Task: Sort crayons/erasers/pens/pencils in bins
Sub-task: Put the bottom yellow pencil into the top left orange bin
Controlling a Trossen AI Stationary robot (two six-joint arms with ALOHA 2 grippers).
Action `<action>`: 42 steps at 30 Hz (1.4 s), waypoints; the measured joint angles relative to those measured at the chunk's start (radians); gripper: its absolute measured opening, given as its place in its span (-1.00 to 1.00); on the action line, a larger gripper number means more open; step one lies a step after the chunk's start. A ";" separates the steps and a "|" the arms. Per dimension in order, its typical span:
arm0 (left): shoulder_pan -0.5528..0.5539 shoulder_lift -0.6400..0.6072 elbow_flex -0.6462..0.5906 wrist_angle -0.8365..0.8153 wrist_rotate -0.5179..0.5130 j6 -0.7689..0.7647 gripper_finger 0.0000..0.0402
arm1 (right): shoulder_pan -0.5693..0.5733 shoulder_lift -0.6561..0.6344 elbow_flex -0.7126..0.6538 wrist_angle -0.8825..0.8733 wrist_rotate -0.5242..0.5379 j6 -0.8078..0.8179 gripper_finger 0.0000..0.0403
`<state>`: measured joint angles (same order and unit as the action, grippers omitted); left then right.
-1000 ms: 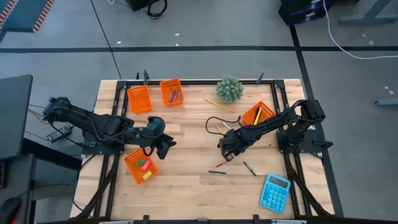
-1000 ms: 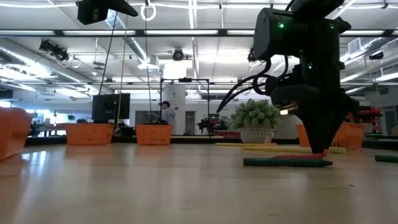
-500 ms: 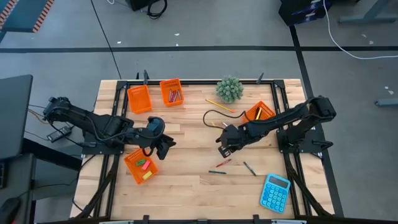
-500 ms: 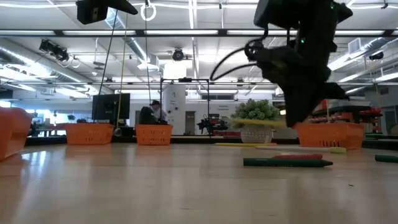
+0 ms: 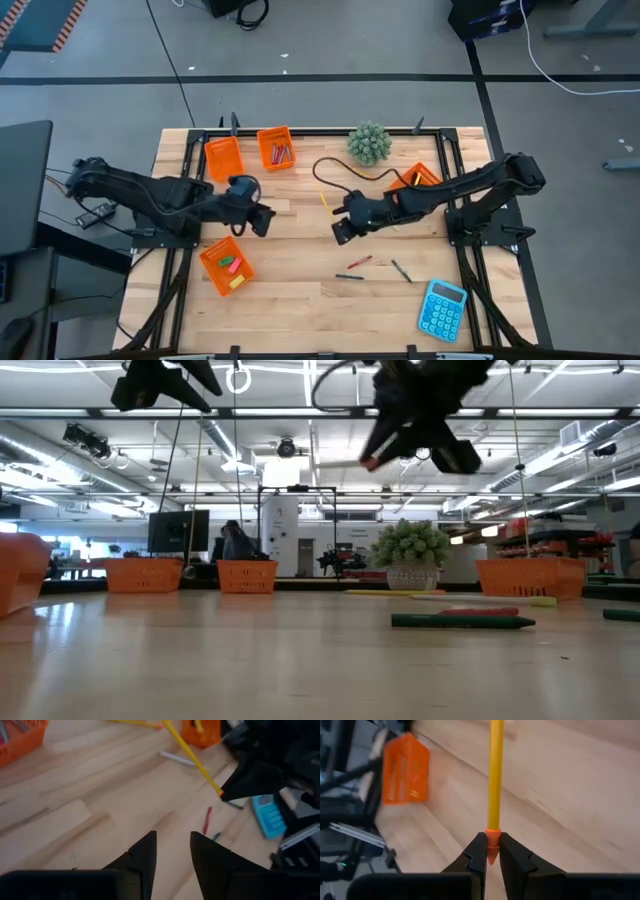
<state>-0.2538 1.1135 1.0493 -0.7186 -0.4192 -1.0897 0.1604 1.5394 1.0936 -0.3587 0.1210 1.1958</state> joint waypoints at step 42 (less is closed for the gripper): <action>0.190 -0.205 -0.004 -0.100 -0.047 -0.111 0.16 | -0.107 0.437 0.676 -0.033 -0.047 -0.197 -0.77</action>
<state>-0.0636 0.9085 1.0458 -0.8186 -0.4663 -1.2012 0.0529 1.9766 1.7699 -0.3912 0.0738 0.9989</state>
